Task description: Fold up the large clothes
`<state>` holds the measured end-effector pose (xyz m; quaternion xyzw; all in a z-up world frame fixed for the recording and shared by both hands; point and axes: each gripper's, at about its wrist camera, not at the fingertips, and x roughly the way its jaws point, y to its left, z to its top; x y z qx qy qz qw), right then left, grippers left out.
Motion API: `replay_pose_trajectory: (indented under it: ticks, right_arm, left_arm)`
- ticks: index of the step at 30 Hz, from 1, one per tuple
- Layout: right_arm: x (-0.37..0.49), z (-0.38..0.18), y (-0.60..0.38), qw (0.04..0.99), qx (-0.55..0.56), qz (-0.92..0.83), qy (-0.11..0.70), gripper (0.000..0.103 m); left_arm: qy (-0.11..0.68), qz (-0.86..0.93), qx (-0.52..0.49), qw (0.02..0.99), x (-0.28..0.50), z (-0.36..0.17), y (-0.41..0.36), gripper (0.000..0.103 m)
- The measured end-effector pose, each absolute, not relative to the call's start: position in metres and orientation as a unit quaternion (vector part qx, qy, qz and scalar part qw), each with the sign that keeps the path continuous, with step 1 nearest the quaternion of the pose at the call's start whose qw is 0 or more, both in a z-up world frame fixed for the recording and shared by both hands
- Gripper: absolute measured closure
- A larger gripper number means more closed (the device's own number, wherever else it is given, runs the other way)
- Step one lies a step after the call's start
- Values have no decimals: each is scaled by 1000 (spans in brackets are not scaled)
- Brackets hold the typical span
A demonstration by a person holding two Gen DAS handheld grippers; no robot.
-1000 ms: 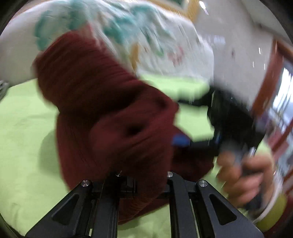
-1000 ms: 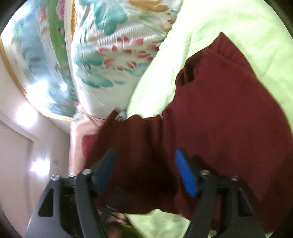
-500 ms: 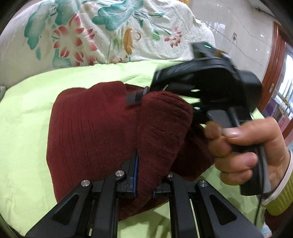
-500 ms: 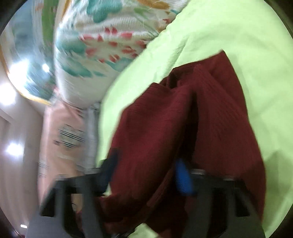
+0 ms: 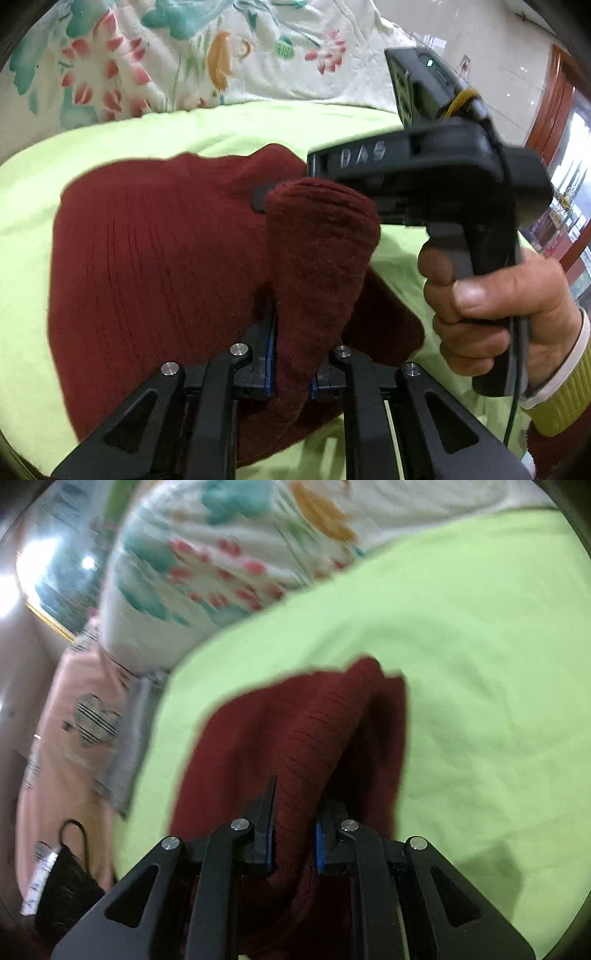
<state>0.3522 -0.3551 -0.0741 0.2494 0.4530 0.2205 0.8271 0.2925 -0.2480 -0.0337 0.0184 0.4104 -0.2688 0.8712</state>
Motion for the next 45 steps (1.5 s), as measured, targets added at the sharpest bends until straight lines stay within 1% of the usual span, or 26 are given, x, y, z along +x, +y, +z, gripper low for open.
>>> replay_pose_trajectory:
  ticks: [1, 2, 3, 4, 5, 7, 8, 9, 10, 11, 12, 13, 17, 19, 23, 26, 30, 34, 36, 37, 38, 39, 41, 42, 45]
  right_arm:
    - [351, -78, -358, 826, 258, 222, 449, 84]
    - [348, -79, -363, 825, 272, 223, 442, 81]
    - [346, -79, -367, 827, 278, 218, 438, 78]
    - [343, -77, -369, 830, 278, 212, 435, 77]
    - [340, -74, -371, 834, 275, 207, 432, 75]
    - [332, -64, -375, 841, 269, 199, 426, 70]
    - [328, -60, -376, 843, 267, 196, 423, 62]
    - [324, -57, -378, 846, 266, 194, 419, 51]
    - [318, -52, -380, 850, 266, 193, 412, 44]
    - [312, -47, -383, 853, 268, 193, 405, 32]
    - [306, -44, -385, 855, 271, 191, 400, 25]
    - [302, -43, -388, 854, 276, 192, 397, 25]
    - [296, -49, -386, 843, 288, 194, 412, 25]
    - [298, -57, -383, 833, 298, 195, 424, 24]
    - [304, -68, -379, 821, 307, 191, 442, 24]
    - [313, -73, -377, 812, 315, 195, 452, 24]
    - [328, -84, -373, 796, 316, 204, 474, 24]
    - [336, -96, -372, 782, 330, 216, 483, 24]
    - [336, -97, -369, 783, 323, 220, 484, 24]
    - [336, -97, -367, 784, 318, 221, 486, 25]
    - [336, -97, -364, 783, 313, 222, 490, 31]
    - [336, -99, -362, 780, 311, 224, 496, 46]
    - [334, -102, -359, 772, 316, 226, 503, 57]
    - [332, -101, -358, 774, 314, 226, 501, 62]
    - [322, -90, -350, 789, 303, 217, 489, 67]
  left_arm:
    - [408, -270, 18, 872, 291, -33, -248, 82]
    - [408, -278, 13, 870, 289, -30, -248, 71]
    - [409, -288, 7, 866, 287, -29, -247, 64]
    - [413, -302, -4, 859, 283, -24, -244, 53]
    - [414, -309, -8, 856, 280, -21, -241, 45]
    - [415, -319, -24, 852, 274, -12, -229, 40]
    - [414, -323, -31, 851, 270, -7, -221, 36]
    - [411, -326, -37, 851, 265, -2, -211, 34]
    - [406, -326, -46, 853, 259, 4, -197, 32]
    - [405, -322, -54, 854, 257, 8, -187, 29]
    - [404, -316, -64, 856, 257, 12, -176, 27]
    - [402, -311, -74, 858, 256, 14, -165, 23]
    - [402, -270, -117, 867, 266, 18, -117, 19]
    - [420, -246, -135, 863, 288, 10, -100, 19]
    - [470, -246, -198, 824, 332, -21, -80, 19]
    - [506, -250, -230, 792, 364, -50, -78, 18]
    - [532, -288, -280, 745, 389, -78, -83, 14]
    - [536, -302, -252, 747, 390, -83, -101, 14]
    - [533, -299, -226, 758, 390, -81, -109, 19]
    - [530, -299, -220, 763, 389, -81, -110, 23]
    - [526, -298, -219, 766, 388, -81, -110, 27]
    - [523, -297, -217, 769, 387, -81, -109, 29]
    - [513, -294, -207, 780, 382, -77, -111, 37]
    - [506, -292, -197, 787, 378, -73, -112, 39]
    - [486, -284, -167, 810, 364, -59, -111, 43]
